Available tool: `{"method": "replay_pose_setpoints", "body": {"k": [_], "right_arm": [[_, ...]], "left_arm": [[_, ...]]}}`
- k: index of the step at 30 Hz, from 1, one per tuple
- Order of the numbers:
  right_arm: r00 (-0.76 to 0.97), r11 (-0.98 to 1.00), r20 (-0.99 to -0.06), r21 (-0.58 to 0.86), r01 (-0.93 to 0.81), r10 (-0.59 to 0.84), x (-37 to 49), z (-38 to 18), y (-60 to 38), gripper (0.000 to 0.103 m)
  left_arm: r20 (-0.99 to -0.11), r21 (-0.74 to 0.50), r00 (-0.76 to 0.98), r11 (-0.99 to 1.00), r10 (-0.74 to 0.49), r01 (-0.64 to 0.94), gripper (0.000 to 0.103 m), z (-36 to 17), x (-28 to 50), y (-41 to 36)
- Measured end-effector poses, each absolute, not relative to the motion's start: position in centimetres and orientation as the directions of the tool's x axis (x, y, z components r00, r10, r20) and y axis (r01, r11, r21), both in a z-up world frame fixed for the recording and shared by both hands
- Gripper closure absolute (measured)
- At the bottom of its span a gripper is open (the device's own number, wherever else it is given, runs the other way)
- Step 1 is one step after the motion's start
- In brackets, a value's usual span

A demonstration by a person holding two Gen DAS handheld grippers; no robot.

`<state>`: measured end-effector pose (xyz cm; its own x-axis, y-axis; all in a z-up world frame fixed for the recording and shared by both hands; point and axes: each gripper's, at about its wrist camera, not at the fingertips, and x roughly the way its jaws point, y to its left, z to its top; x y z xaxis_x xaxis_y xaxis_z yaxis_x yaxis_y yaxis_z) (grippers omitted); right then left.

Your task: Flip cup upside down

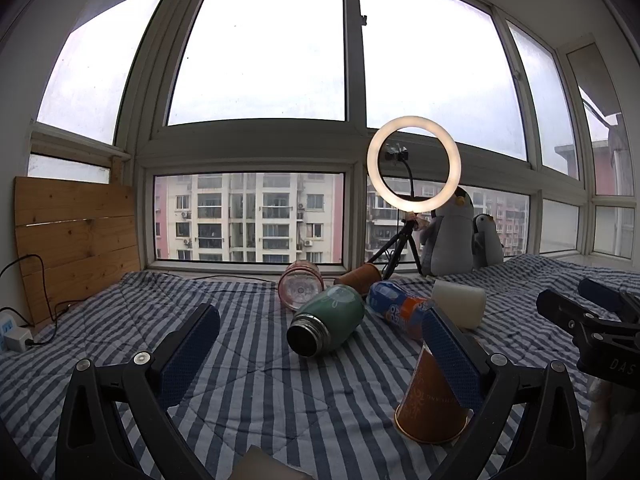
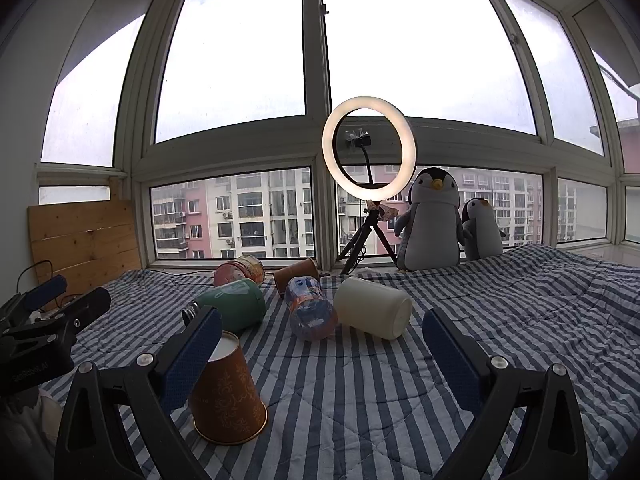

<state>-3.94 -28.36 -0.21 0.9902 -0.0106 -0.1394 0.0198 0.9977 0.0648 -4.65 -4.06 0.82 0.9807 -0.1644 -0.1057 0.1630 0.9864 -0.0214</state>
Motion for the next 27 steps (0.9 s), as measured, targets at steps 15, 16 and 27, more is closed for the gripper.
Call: {"method": "replay_pose_setpoints", "body": {"k": [15, 16, 27], "right_arm": [[0.99, 0.998, -0.14, 0.064, 0.017, -0.008, -3.81, -0.26, -28.31, 0.004], [0.99, 0.998, -0.139, 0.064, 0.017, -0.008, -3.84, -0.26, -28.3, 0.004], [0.99, 0.998, -0.139, 0.064, 0.017, -0.008, -3.85, -0.26, -28.31, 0.004]], "left_arm": [[-0.111, -0.019, 0.979, 0.985, -0.17, 0.169, 0.001, 0.73, -4.61, -4.14], [-0.111, -0.019, 0.979, 0.985, -0.17, 0.169, 0.0, 0.74, -4.61, -4.15], [-0.113, -0.019, 0.979, 0.985, -0.172, 0.171, 0.001, 0.69, -4.4, -4.24]]}}
